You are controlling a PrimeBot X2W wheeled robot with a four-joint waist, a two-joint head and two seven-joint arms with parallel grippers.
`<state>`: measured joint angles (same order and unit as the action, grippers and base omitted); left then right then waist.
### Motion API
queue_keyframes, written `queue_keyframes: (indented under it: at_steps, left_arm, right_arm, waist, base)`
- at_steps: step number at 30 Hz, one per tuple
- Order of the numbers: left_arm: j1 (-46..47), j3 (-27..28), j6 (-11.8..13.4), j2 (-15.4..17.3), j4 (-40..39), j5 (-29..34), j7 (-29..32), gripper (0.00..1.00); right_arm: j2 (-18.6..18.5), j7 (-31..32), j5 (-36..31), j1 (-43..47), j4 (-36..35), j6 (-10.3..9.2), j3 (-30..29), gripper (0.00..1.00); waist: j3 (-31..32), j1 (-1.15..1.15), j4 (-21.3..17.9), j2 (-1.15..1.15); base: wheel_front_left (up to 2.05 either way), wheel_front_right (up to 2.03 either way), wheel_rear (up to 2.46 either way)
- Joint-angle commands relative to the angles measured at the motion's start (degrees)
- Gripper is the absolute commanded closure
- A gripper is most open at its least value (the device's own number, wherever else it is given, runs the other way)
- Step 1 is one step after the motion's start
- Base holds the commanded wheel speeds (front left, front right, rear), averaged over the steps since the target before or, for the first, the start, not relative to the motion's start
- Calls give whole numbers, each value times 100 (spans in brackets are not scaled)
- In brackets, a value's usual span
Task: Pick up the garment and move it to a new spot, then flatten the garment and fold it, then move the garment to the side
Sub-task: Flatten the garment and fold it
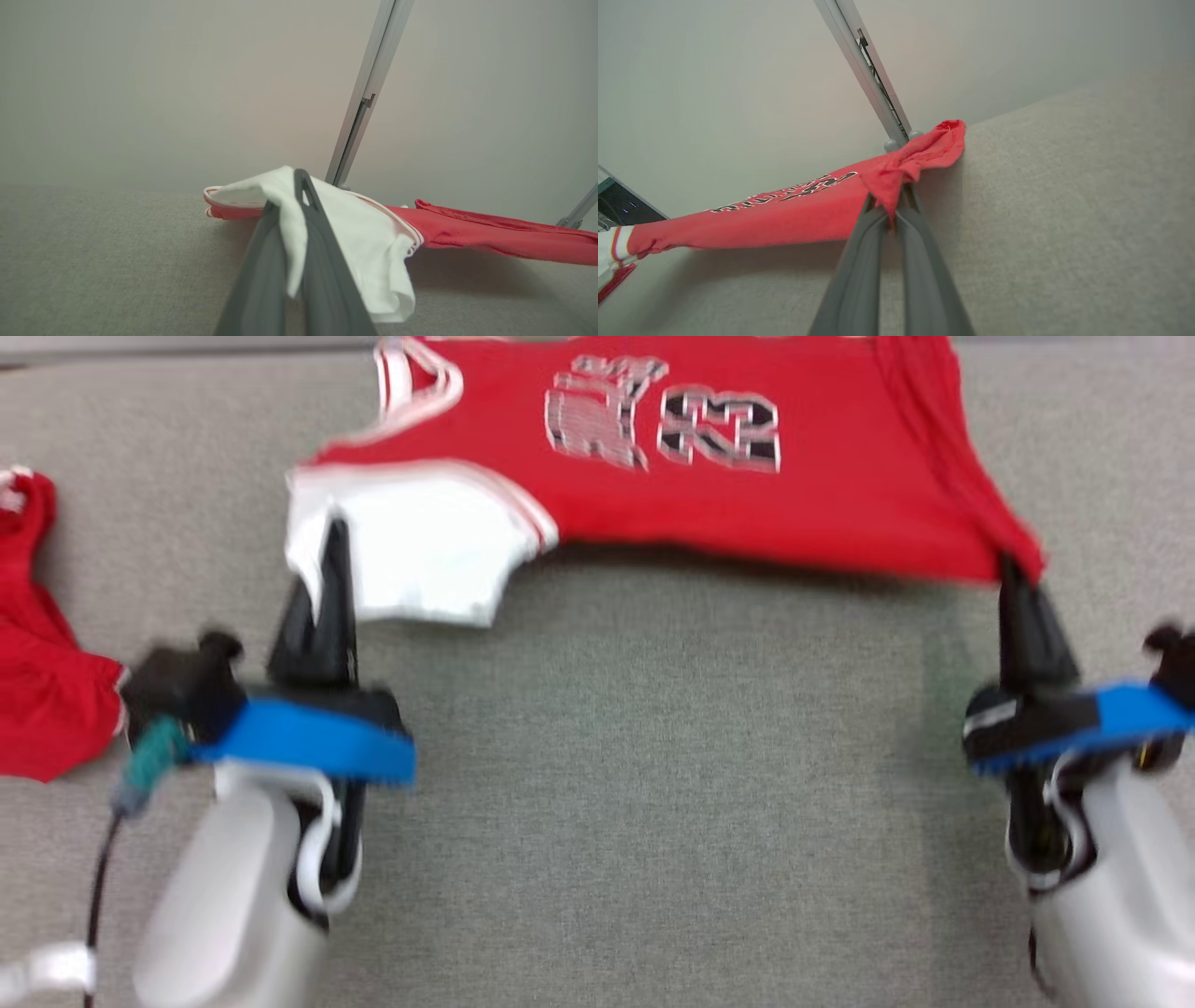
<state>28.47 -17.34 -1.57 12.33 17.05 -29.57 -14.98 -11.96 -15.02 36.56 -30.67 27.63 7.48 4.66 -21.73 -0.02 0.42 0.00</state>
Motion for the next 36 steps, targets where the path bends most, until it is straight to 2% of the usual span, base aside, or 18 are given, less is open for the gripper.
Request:
queue_keyframes:
  at_steps: [1,9,20,27,36]
  left_arm:
    - [-359,94,45,-30,-158,52,-29,100]
    - [-2154,217,119,-271,-716,113,-29,100]
    - [-3532,52,234,-287,-1231,135,2,100]
    - [-3499,-32,178,-244,-1248,134,56,100]
    - [-3055,-114,56,-191,-1024,194,127,100]
  right_arm:
    - [50,-17,45,378,-126,3,-56,100]
    - [316,258,-51,2125,-892,3,-479,100]
    - [791,1124,-446,4005,-2439,3,-1174,100]
    - [899,1506,-488,4208,-2825,3,-1296,100]
    - [905,1643,-391,3794,-2611,3,-1172,100]
  waist:
    - [196,2,-75,0]
    - [830,2,-28,0]
    - [1282,2,72,0]
    - [1332,2,36,0]
    - [1319,2,-96,0]
  base:
    - [0,0,0]
    - [0,0,0]
    - [0,0,0]
    - [0,0,0]
    - [0,0,0]
